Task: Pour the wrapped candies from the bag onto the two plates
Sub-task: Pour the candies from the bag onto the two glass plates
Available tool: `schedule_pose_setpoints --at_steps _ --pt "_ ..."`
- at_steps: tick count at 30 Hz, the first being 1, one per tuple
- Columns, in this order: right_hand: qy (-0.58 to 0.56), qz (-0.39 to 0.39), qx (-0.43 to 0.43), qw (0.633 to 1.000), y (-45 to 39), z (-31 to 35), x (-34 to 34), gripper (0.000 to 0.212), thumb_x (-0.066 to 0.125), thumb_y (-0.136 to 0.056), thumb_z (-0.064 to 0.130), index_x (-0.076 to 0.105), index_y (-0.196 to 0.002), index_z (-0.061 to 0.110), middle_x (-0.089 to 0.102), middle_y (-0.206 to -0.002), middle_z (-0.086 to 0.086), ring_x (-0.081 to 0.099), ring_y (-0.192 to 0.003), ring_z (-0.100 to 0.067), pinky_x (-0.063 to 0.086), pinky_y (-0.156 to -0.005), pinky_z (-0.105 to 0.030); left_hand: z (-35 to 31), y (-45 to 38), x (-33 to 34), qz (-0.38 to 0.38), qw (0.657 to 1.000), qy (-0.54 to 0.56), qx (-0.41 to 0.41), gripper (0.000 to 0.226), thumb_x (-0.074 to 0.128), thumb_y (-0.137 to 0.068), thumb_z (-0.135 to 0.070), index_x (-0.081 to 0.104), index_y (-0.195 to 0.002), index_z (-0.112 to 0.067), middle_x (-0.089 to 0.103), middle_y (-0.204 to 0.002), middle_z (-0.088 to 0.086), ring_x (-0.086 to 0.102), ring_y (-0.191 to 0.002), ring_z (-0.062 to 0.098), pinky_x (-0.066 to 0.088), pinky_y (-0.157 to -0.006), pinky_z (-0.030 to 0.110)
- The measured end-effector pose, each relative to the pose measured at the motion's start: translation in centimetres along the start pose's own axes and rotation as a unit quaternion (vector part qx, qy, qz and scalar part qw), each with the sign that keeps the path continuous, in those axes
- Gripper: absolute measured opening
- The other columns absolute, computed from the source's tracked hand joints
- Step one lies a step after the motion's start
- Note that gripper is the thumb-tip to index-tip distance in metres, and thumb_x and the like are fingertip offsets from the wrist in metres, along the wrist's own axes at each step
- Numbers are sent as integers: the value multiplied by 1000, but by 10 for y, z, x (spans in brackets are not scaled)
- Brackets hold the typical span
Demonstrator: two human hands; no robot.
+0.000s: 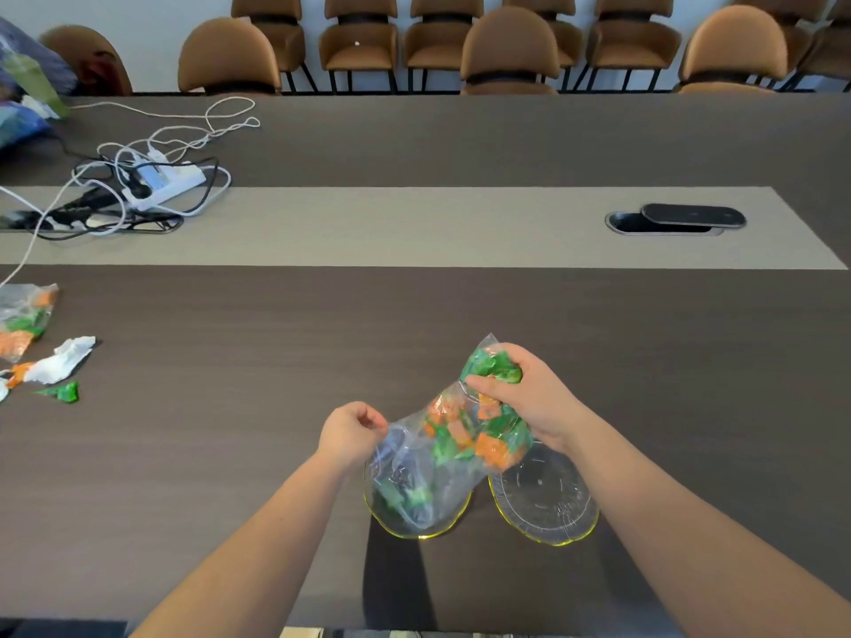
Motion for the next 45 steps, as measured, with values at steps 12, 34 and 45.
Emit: schedule_pose_setpoints --at_steps 12,34,45 --pt "79 47 -44 995 13 25 25 26 74 -78 11 60 -99 16 66 -79 1 62 -68 -19 58 -58 -26 8 4 10 41 988 -146 -34 12 52 -78 -7 56 -83 -17 63 -90 4 56 -82 22 43 -73 24" --pt "102 61 -113 986 19 56 41 30 78 -74 15 61 -86 37 62 -76 2 58 -63 -20 57 -76 -52 -38 35 46 227 944 -174 164 90 76 -62 -27 33 -138 -46 42 -142 -18 9 -147 17 2 -121 39" --pt "79 38 -128 988 26 70 31 28 77 -75 11 60 -86 30 62 -76 9 60 -69 -13 58 -68 -36 -53 30 11 179 968 -30 173 28 80 -66 -4 75 -58 -30 71 -95 -8 60 -95 1 38 -96 18"
Point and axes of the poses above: each hand's wrist, its own y-axis away from the middle knuckle, its own x-axis out of the palm, z = x × y, the point moved 10 cm from there along -y, towards the middle knuckle
